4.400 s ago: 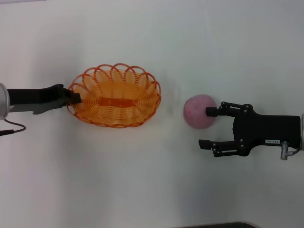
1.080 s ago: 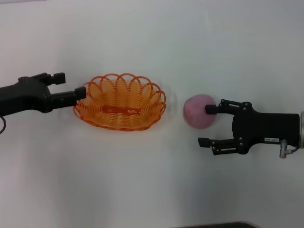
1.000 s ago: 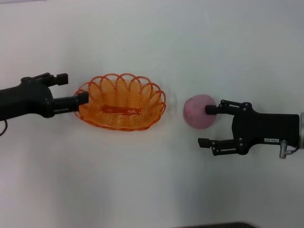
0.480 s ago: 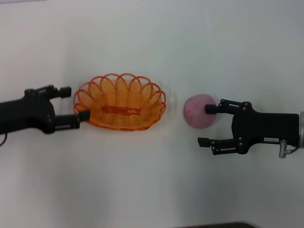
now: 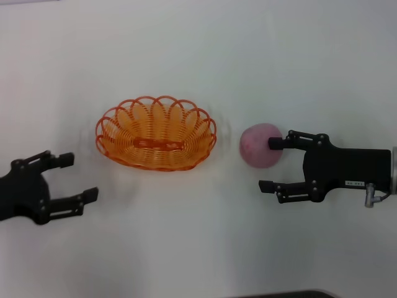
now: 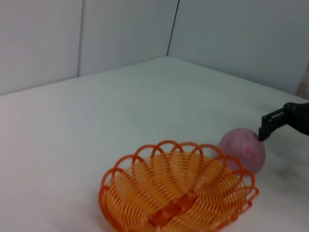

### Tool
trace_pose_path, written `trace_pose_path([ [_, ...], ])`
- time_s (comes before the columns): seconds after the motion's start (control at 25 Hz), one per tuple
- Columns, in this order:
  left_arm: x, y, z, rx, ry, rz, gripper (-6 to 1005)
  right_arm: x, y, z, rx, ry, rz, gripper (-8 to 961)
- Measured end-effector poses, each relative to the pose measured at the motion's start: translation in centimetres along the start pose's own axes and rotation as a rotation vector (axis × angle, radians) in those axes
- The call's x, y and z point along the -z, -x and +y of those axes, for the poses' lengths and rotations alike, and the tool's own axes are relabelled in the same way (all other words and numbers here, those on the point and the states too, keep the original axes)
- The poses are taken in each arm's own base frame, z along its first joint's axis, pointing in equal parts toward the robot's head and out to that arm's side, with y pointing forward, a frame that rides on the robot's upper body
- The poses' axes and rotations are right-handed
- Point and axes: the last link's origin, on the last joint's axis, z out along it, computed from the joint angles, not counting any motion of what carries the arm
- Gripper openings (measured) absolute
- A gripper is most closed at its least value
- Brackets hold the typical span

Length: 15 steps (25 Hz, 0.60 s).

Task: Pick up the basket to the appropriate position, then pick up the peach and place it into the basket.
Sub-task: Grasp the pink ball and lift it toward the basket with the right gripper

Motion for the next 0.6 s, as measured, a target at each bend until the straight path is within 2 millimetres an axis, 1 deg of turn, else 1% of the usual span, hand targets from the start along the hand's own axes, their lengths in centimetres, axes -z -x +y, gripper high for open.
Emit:
trace_pose_path([
  [0.04, 0.0, 0.0, 0.0, 0.000, 0.000, 0.000, 887, 0.0, 0.0, 0.0, -0.001, 0.000, 0.000, 937],
  [0.08, 0.8, 1.0, 0.5, -0.016, -0.018, 0.019, 887, 0.0, 0.0, 0.0, -0.001, -0.001, 0.000, 937],
  [0.28, 1.2, 2.0, 1.2, -0.004, -0.023, 0.025, 888, 0.0, -0.1, 0.0, -0.001, -0.001, 0.000, 937],
  [0.6, 0.8, 2.2, 1.3, 0.007, -0.009, 0.016, 887, 0.3, 0.0, 0.1, -0.016, 0.003, -0.002, 937],
])
